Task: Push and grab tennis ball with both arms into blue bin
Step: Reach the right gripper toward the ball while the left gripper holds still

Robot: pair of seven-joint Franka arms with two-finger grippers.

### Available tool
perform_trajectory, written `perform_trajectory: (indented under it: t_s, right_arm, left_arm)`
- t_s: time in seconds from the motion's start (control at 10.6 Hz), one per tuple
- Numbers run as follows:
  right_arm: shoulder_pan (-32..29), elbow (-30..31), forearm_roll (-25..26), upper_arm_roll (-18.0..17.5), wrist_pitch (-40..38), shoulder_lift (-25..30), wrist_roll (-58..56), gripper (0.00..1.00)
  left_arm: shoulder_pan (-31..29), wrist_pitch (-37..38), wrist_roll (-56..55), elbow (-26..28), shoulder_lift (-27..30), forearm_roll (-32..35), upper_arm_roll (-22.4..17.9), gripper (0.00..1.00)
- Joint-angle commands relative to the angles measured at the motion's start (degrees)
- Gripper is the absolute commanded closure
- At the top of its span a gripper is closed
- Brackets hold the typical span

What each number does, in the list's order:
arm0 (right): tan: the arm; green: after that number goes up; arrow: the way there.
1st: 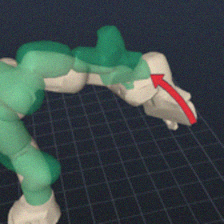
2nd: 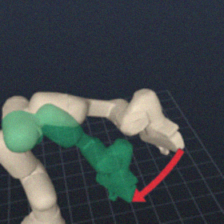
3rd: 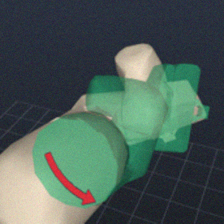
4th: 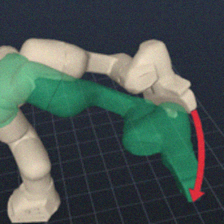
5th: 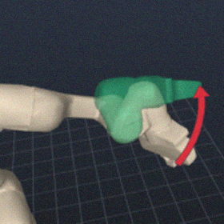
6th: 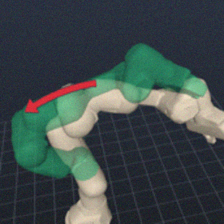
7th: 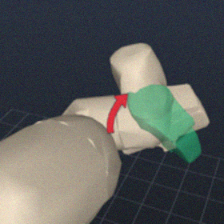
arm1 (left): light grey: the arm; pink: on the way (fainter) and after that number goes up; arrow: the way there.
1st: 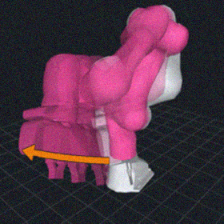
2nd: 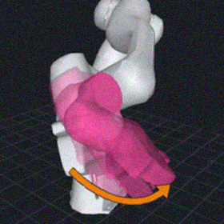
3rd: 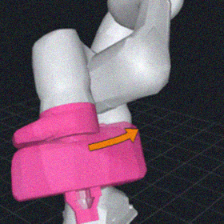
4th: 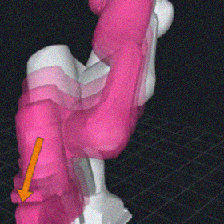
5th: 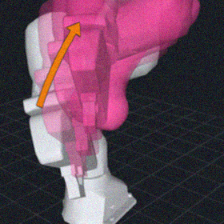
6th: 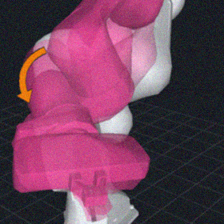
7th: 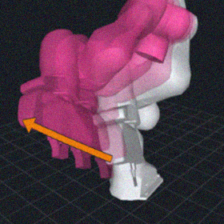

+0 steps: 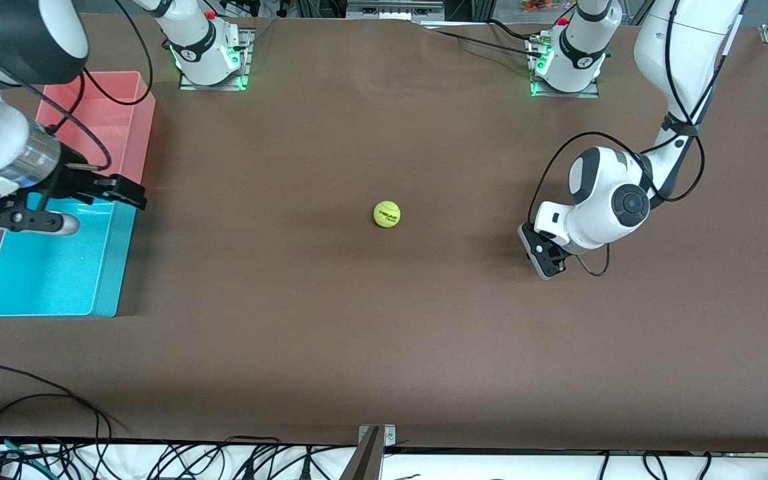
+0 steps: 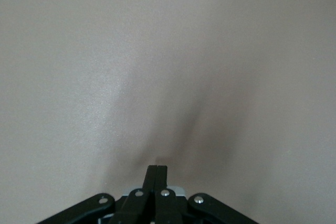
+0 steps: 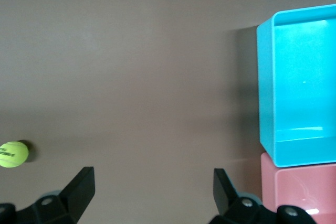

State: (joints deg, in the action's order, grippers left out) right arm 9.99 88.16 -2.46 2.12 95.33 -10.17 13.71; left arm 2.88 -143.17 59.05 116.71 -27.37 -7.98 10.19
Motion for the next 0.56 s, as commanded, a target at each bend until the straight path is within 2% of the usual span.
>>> perform_trajectory:
  t_s: [0.0, 0.47]
  right_arm:
    - [4.49, 1.22, -0.88, 0.17, 1.69, -0.81, 7.09, 0.0]
    - [14.86, 1.75, -0.53, 0.25, 7.83, -5.72, 16.43, 0.0]
  left_arm:
    - [0.02, 0.52, 0.45, -0.79, -0.22, -1.07, 0.0, 1.0]
    - [0.02, 0.52, 0.45, -0.79, -0.22, -1.07, 0.0, 1.0]
